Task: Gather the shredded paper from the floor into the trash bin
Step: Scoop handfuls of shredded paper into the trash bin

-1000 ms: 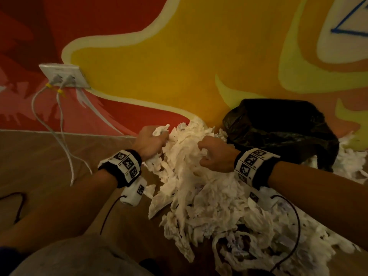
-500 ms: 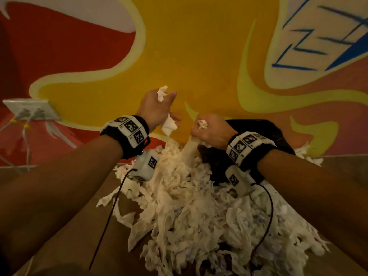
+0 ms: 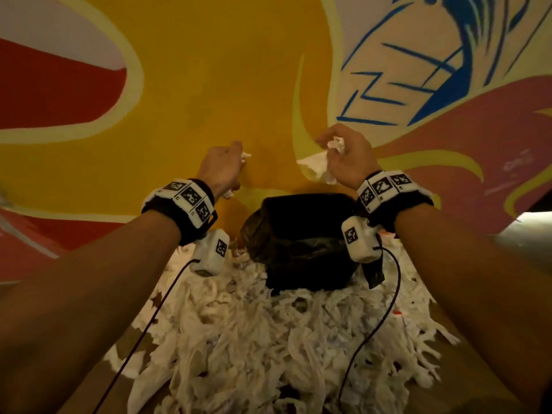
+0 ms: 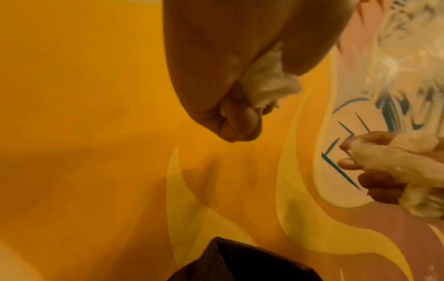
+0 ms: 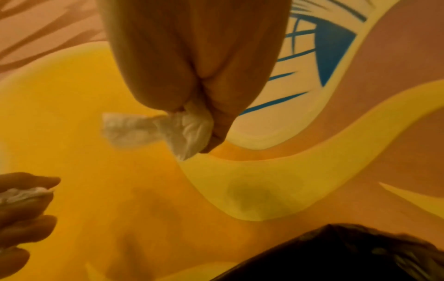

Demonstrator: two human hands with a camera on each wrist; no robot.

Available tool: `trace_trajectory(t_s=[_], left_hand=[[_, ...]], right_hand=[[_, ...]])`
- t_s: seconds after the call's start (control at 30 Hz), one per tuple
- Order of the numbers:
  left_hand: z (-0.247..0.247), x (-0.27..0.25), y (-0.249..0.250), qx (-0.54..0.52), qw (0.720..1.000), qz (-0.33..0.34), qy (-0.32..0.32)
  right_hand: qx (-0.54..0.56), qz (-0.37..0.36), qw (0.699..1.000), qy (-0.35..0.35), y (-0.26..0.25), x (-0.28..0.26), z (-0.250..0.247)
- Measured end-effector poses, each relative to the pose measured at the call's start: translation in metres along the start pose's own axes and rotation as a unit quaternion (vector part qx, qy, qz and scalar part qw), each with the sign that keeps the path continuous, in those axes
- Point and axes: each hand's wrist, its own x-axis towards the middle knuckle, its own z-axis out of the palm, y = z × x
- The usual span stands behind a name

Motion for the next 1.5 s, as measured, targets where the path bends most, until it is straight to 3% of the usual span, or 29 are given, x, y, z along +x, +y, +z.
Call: trace_trajectory(t_s=[0.07, 0.13, 0.23, 0.33, 0.47, 0.63, 0.77, 0.93, 1.07, 1.23, 1.37, 1.43, 1.5], left_hand=[[0.006, 0.001, 0.002, 0.002, 0.998, 0.024, -0.049], [0.014, 0.003, 0.003, 0.023, 0.995, 0.042, -0.09], [0.029, 0.002, 0.001, 0.1, 0.986, 0.056, -0.119], [0.047, -0.006, -0.005, 0.15, 0.974, 0.089, -0.148], [0.064, -0.014, -0.008, 0.222, 0.951, 0.133, -0.172], [0.074, -0.008, -0.017, 0.278, 0.931, 0.171, -0.161], [0.084, -0.011, -0.019, 0.268, 0.939, 0.166, -0.138], [0.091, -0.009, -0.02, 0.274, 0.946, 0.153, -0.084], [0.098, -0.006, -0.024, 0.253, 0.944, 0.169, -0.125], [0.107, -0.001, -0.033, 0.282, 0.925, 0.167, -0.191], [0.118, 0.005, -0.042, 0.331, 0.91, 0.105, -0.228], [0.124, 0.006, -0.044, 0.355, 0.901, 0.065, -0.243], [0.13, 0.008, -0.044, 0.399, 0.87, 0.042, -0.285]], right_hand=[[0.03, 0.023, 0.999, -0.002, 0.012, -0.002, 0.002], [-0.008, 0.031, 0.998, -0.055, 0.023, -0.007, 0.005], [-0.119, 0.021, 0.98, -0.161, 0.037, -0.016, 0.008], [-0.265, -0.019, 0.941, -0.208, 0.047, -0.026, 0.013], [-0.27, -0.025, 0.944, -0.186, 0.049, -0.031, 0.013], [-0.082, 0.037, 0.976, -0.196, 0.043, -0.039, 0.013], [-0.194, -0.019, 0.965, -0.175, 0.043, -0.038, 0.012], [-0.17, 0.001, 0.967, -0.188, 0.053, -0.036, 0.006], [-0.142, 0.056, 0.967, -0.204, 0.064, -0.034, 0.005], [-0.214, 0.081, 0.948, -0.223, 0.074, -0.033, 0.014], [-0.107, 0.074, 0.968, -0.212, 0.08, -0.029, 0.018], [-0.145, 0.044, 0.972, -0.181, 0.083, -0.026, 0.018], [-0.179, 0.021, 0.967, -0.178, 0.087, -0.026, 0.019]])
